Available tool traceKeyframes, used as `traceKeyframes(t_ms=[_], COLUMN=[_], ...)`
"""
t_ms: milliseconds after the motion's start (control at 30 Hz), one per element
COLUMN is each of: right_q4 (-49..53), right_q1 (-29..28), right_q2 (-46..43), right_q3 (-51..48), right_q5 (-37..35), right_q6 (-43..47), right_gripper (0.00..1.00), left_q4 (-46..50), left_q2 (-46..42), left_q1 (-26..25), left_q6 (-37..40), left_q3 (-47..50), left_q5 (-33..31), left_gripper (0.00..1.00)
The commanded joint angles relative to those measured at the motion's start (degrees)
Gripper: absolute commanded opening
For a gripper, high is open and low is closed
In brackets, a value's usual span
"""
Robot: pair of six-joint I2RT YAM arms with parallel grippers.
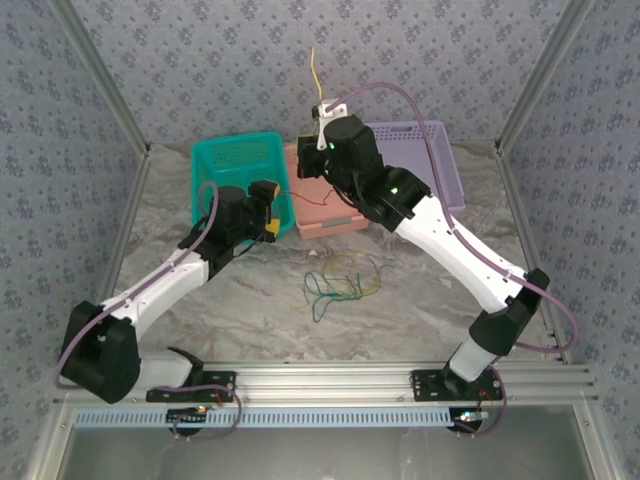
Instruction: Untangle the cables
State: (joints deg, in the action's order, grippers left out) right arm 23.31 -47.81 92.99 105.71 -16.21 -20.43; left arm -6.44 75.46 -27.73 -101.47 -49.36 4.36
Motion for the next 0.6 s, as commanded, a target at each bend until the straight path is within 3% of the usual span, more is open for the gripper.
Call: traceKeyframes(t_ms=[0,200,333,433,567], right_q4=[-3.16,-4.47,-4.98,-5.27,-5.81], right_q1=[-0.46,-0.86,-0.93,-0.89,-0.7], right_q2=[-3.1,-5.62,-6.32,-6.42,-6.65], right_q3=[-2.64,-5.88,-7.36,-8.02,-9.13], right_q5=[-0.49,-0.85,-0.67,-0.89,-1.16], right_q6=[-1.52,-1.96,-2.3,-2.43,-2.72], right_gripper=[0.0,0.0,0.0,0.0,0.0], left_q4=[-6.35,-5.56,-6.85,-6.17,-5.52], left_q2=[3.69,7.31,8.14,7.82,6.69], left_q1=[0.56,0.92,0.95,1.01,1.62], left_q6=[-6.32,-5.05,-4.05,-2.9,-1.05], left_q3=[-2.62,-5.07,-5.73,-6.51,-7.25], left_q5=[0.24,1.19,2.31,2.8,4.26], left_gripper=[0.83,0.52,0.38,0.17,0.07])
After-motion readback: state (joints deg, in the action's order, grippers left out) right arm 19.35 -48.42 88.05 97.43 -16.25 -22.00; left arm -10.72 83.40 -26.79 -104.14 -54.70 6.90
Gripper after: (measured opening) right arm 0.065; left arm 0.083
